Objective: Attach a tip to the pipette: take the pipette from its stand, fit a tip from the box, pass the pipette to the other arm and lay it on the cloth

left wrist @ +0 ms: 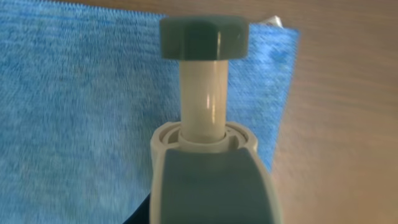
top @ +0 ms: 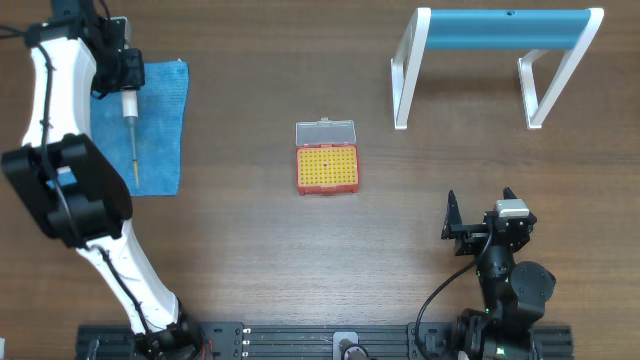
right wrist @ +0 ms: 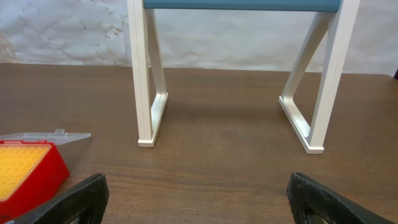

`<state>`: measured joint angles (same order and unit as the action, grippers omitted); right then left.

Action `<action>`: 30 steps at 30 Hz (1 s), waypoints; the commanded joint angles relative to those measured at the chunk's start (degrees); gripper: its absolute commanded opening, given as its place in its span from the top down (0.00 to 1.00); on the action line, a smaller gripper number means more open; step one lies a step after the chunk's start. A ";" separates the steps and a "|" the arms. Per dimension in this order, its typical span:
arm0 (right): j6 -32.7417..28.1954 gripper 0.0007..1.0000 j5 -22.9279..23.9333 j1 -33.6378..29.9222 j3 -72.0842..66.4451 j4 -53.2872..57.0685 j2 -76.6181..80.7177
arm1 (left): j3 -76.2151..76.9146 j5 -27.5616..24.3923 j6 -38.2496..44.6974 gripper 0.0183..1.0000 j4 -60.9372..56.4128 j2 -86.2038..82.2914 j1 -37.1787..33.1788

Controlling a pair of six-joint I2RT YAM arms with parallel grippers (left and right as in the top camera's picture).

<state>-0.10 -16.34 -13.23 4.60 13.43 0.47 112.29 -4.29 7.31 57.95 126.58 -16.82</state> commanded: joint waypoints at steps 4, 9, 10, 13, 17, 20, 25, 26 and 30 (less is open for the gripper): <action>0.66 0.07 0.68 -0.22 -0.31 -0.17 -0.17 | 5.70 -0.15 -1.33 0.99 -1.64 7.72 -0.31; 0.66 0.07 0.68 -0.22 -0.31 -0.17 -0.17 | 5.68 2.21 -1.70 0.99 -3.17 10.36 -0.28; 0.66 0.07 0.68 -0.22 -0.31 -0.17 -0.17 | 5.68 2.23 -1.70 0.99 -3.45 10.58 -0.31; 0.66 0.07 0.68 -0.22 -0.31 -0.17 -0.17 | 5.68 2.16 -1.73 0.99 -4.17 11.47 -0.28; 0.66 0.07 0.68 -0.22 -0.31 -0.17 -0.17 | 5.68 2.19 -1.75 0.99 -3.91 13.00 0.33; 0.66 0.07 0.68 -0.22 -0.31 -0.17 -0.17 | 5.68 2.21 -1.77 0.99 -3.82 13.90 0.87; 0.66 0.07 0.68 -0.22 -0.31 -0.17 -0.17 | 5.68 2.21 -1.77 0.99 -3.82 15.61 1.20; 0.66 0.07 0.68 -0.22 -0.31 -0.17 -0.17 | 5.68 2.19 -1.77 0.99 -3.82 15.65 1.20; 0.66 0.07 0.68 -0.22 -0.31 -0.17 -0.17 | 5.68 2.21 -1.75 0.99 -3.82 15.65 1.20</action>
<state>-0.10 -16.34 -13.23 4.60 13.43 0.47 116.77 -2.57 6.13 54.13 140.05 -16.01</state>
